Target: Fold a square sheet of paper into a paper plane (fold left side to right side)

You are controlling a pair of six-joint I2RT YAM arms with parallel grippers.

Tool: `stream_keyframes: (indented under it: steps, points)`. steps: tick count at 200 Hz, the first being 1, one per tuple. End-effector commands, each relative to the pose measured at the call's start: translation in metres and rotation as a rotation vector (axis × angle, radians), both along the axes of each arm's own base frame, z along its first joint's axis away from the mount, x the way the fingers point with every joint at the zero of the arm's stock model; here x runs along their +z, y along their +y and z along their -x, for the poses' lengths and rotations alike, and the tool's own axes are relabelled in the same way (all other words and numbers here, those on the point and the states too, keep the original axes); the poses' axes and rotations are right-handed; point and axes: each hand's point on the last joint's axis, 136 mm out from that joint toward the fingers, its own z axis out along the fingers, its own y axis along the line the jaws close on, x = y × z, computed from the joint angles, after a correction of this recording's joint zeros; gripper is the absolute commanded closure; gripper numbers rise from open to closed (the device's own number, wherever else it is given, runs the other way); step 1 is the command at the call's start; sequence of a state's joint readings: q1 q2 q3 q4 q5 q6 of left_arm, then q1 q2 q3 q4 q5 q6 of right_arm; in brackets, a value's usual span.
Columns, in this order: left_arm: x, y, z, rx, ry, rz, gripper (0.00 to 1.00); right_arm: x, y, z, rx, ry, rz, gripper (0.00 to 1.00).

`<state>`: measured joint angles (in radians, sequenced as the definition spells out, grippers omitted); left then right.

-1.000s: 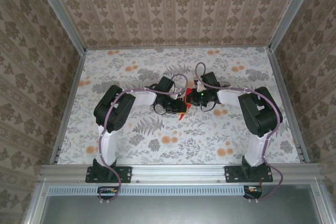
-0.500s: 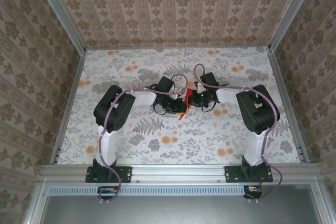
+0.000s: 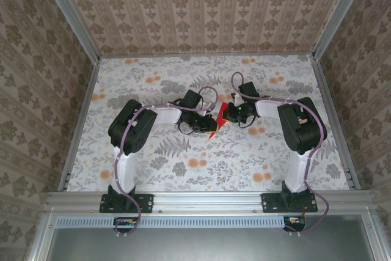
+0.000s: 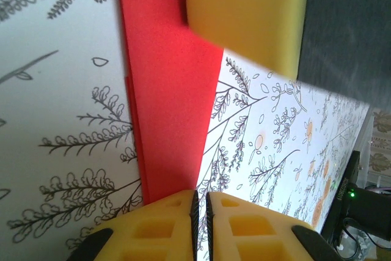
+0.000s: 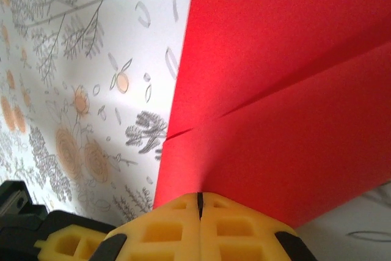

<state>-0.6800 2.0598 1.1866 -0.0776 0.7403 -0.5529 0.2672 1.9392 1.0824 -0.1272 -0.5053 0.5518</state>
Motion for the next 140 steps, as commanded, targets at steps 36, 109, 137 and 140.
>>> stream_keyframes:
  steps: [36,109,137,140]
  points:
    - [-0.044,0.03,0.034,-0.006,0.131,-0.161,0.85,-0.011,-0.04,-0.022,-0.1,0.022,0.053,0.99]
    - [-0.045,0.031,0.035,-0.006,0.133,-0.166,0.85,-0.007,-0.069,-0.043,-0.189,0.028,-0.001,0.99]
    - [-0.046,0.031,0.035,-0.007,0.131,-0.166,0.86,-0.007,-0.081,-0.051,-0.226,0.037,-0.034,0.99]
    - [-0.046,0.031,0.036,-0.007,0.134,-0.167,0.86,-0.007,-0.082,-0.052,-0.231,0.038,-0.04,0.99]
